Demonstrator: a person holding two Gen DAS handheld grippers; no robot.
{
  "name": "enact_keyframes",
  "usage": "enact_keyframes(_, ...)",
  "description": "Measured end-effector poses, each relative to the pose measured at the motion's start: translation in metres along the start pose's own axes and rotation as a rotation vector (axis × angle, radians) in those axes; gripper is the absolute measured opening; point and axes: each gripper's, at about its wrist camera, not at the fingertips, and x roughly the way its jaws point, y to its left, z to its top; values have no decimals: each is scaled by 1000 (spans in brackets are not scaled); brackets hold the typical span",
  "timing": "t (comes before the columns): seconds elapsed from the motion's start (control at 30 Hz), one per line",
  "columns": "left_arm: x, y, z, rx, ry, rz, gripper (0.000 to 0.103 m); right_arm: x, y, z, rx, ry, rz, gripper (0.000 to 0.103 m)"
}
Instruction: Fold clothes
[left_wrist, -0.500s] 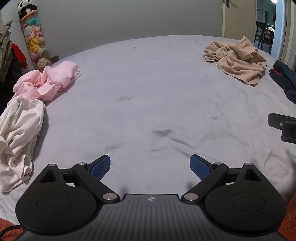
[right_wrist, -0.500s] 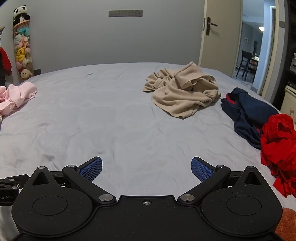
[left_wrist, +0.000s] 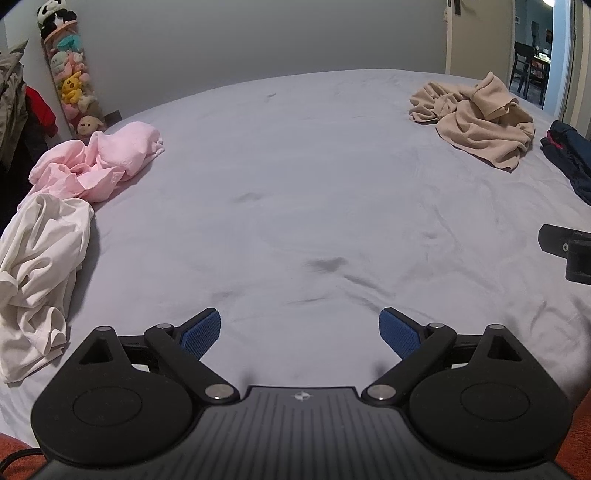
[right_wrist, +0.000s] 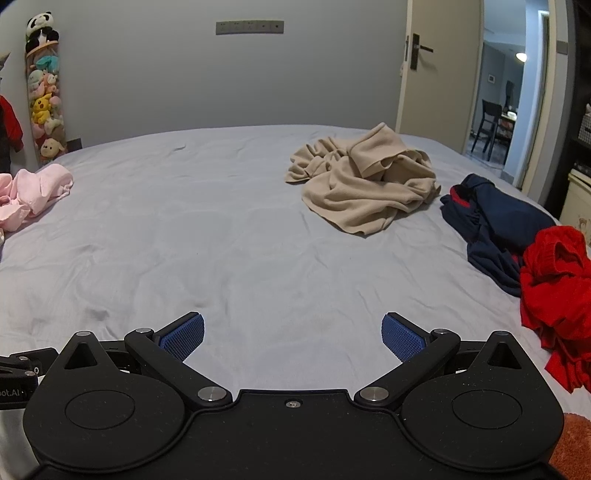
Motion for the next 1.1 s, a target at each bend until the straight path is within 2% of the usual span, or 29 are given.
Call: enact_keyframes(1.1,1,-3,-2,-10,2,1,94,2,-3,-2,-6,9,1,102)
